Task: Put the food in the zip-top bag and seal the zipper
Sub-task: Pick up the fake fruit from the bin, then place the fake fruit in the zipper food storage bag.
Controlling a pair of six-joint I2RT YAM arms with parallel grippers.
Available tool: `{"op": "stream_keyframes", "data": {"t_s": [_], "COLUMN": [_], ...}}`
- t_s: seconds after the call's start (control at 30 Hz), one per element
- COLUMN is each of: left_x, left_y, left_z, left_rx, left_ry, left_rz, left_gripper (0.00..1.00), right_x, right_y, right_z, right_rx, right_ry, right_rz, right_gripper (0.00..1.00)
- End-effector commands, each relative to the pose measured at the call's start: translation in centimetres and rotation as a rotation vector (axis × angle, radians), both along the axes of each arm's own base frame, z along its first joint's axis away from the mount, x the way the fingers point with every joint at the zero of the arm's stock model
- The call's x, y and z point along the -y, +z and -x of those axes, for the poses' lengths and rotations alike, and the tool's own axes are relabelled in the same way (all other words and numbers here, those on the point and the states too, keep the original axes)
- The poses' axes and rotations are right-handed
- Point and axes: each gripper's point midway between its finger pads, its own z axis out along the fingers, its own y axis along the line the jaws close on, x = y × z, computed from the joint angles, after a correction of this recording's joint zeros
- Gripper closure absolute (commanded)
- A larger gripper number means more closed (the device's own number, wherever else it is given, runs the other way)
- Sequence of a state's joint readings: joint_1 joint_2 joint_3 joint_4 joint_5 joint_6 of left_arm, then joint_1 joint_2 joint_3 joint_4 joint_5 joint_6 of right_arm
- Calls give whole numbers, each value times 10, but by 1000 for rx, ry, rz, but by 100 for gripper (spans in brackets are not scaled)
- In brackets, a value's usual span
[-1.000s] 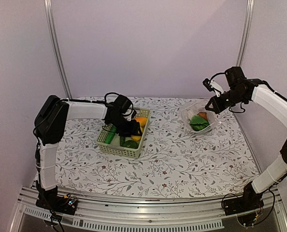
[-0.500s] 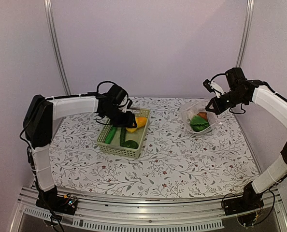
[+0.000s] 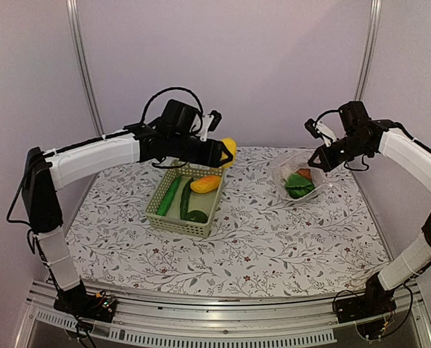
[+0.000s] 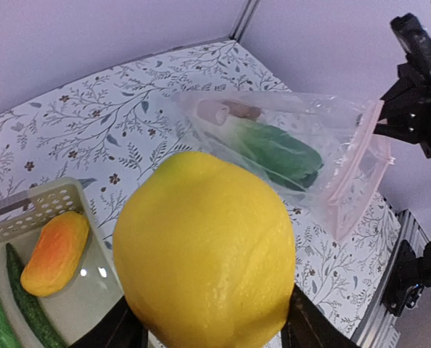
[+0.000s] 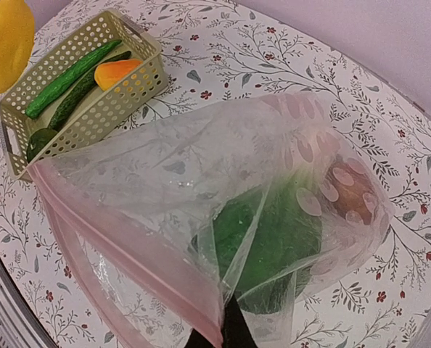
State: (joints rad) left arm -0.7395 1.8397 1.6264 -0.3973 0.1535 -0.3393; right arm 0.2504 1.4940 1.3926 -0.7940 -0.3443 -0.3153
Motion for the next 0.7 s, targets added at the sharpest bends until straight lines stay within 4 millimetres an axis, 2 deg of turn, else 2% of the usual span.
{"op": "stream_keyframes", "data": {"t_s": [0.0,0.17,0.27,0.33,0.43,0.57,0.67], "left_x": [55,102,127,141,159,177,187], "left_y": [69,91,92,86,71,47,37], "left_z": [37,77,101,108,110,100,92], "left_rx": [199,273,284,276,250,176,146], "left_ry": [-190,-361,-467,-498,-505,-464,-436], "left_rz": [158,240,263,251,221,183,178], "left_gripper": [54,55,54,54,54,55,55], "right_x": [-7,-10,-14,-17,-22,-25,-26], "right_y": [14,18,22,24,26,28,29], "right_z": [4,5,6,8,12,18,20], "right_rx": [26,20,9,3,0,-3,-4], "right_ry": [30,41,52,61,74,89,93], "right_rz": [-24,-32,-49,-58,-62,-70,-74], "right_gripper": [100,100,100,100,100,100,100]}}
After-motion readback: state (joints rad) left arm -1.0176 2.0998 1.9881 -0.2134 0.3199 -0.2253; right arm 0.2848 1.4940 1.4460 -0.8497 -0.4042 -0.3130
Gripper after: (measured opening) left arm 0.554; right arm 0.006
